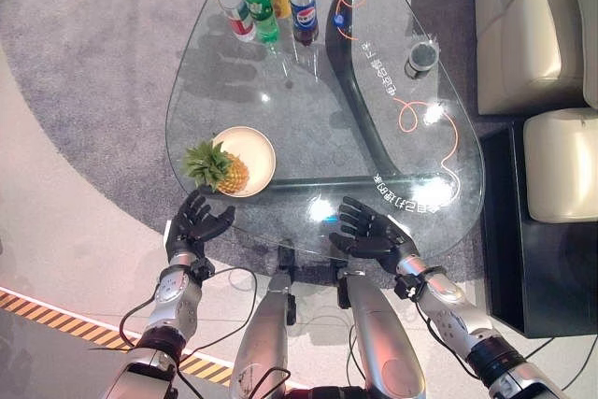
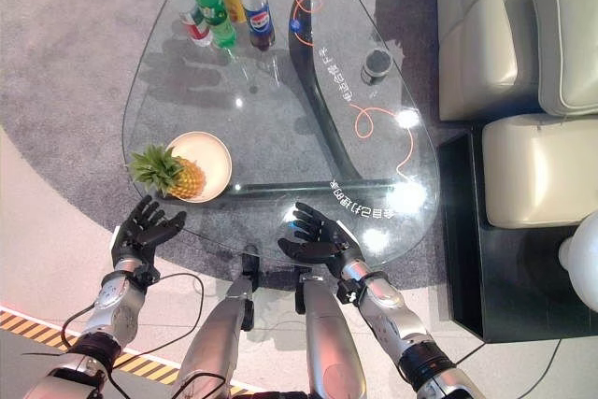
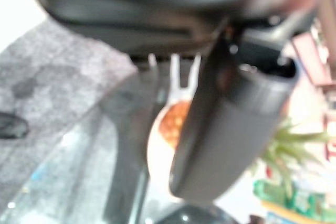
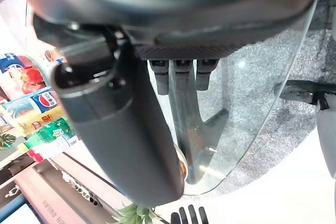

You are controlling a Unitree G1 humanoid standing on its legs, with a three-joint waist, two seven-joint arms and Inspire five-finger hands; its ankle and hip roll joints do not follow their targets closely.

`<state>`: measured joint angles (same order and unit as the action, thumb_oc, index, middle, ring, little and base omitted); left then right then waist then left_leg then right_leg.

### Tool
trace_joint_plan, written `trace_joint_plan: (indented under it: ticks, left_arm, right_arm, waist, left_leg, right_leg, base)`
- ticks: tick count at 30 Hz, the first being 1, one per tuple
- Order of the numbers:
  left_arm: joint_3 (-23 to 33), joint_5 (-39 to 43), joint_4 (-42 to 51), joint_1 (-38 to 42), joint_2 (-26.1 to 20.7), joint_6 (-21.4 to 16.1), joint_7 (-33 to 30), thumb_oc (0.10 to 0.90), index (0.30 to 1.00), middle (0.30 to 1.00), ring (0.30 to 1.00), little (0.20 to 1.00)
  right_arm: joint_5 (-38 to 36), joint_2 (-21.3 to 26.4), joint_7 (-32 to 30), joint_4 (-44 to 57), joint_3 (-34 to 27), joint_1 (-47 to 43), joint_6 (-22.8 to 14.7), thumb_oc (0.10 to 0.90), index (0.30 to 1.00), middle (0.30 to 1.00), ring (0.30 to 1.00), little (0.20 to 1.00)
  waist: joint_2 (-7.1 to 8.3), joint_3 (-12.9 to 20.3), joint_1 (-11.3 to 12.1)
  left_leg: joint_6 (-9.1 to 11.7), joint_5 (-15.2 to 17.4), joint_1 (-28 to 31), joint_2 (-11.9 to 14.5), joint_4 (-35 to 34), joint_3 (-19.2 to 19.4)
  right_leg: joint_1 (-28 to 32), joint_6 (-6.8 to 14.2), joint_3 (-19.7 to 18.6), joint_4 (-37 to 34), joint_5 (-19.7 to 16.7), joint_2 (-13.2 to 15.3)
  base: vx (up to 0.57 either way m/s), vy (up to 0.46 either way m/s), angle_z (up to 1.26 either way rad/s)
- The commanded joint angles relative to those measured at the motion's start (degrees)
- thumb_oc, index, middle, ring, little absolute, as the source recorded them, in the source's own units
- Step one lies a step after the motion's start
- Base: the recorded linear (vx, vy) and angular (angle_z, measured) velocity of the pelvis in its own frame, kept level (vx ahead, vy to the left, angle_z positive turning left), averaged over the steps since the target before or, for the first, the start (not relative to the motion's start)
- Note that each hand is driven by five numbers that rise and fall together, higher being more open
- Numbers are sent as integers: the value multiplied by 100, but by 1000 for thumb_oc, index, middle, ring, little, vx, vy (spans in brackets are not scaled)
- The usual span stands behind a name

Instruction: Pick up the fruit to the plate

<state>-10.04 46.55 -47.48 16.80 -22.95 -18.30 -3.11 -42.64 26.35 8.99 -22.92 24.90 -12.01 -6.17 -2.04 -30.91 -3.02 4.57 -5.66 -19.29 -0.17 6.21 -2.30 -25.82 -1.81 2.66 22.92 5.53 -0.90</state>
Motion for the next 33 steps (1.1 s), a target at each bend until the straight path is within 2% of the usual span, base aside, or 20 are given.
trace_joint_plan:
  ticks: [1,9,11,12,17,21,26,30,33]
  left_arm:
    - [312,-124,-23,-353,-92,-74,161,800,900,900,900,900]
    - [458,-374,-631,-928,411,436,441,800,900,900,900,900]
    - [479,-470,-726,-995,466,528,471,800,900,900,900,900]
    - [517,-653,-931,-1106,553,625,557,800,900,900,900,900]
    - [562,-825,-1269,-1282,702,854,564,800,900,900,900,900]
    - [656,-902,-1608,-1373,818,935,669,800,900,900,900,900]
    - [717,-922,-2141,-1415,906,1072,763,800,900,900,900,900]
    - [807,-945,-2572,-1399,995,1460,827,800,900,900,900,900]
    - [831,-1074,-2776,-1383,1063,1559,880,800,900,900,900,900]
  right_arm:
    - [139,-279,427,254,-154,322,-334,800,900,900,900,900]
    - [186,-661,520,-806,-416,740,-151,800,900,900,900,900]
    - [104,-716,585,-994,-485,791,-117,800,900,900,900,900]
    - [80,-811,691,-1376,-610,865,-123,800,900,900,900,900]
    - [217,-944,724,-2107,-839,1005,-11,800,900,900,900,900]
    - [320,-1057,762,-2841,-1013,1062,90,800,900,900,900,900]
    - [504,-1156,674,-3701,-1227,1047,193,800,900,900,900,900]
    - [879,-1216,497,-4387,-1389,987,332,800,900,900,900,900]
    - [999,-1270,483,-4810,-1537,973,383,800,900,900,900,900]
  waist:
    - [161,554,4]
    - [216,1207,137]
    - [219,1287,156]
    - [221,1448,185]
    - [217,1804,251]
    - [214,2117,299]
    - [221,2327,307]
    - [234,2452,301]
    - [245,2534,292]
  left_leg:
    - [-91,216,130,-364,173,-89]
    - [-68,224,1001,-294,-402,-170]
    - [-68,219,1111,-285,-474,-182]
    - [-72,213,1278,-263,-573,-192]
    - [-78,223,1617,-216,-772,-215]
    - [-68,250,1861,-155,-919,-180]
    - [-69,314,2058,-107,-973,-111]
    - [-84,381,2186,-80,-1005,-52]
    - [-98,428,2256,-66,-1023,-10]
  right_leg:
    - [724,359,65,-1264,-481,224]
    - [1777,443,192,-1993,-603,258]
    - [1901,453,209,-2053,-609,259]
    - [2072,466,236,-2123,-623,255]
    - [2448,505,296,-2321,-655,264]
    - [2711,548,331,-2507,-686,273]
    - [2921,594,321,-2655,-718,283]
    - [3037,618,292,-2732,-726,291]
    - [3086,626,277,-2752,-723,293]
  base:
    - [12,-29,7]
    - [29,-26,12]
    - [41,-18,5]
    - [65,-22,7]
    - [79,-8,12]
    - [82,-15,2]
    - [35,-12,1]
    - [43,-9,0]
    - [46,-9,-1]
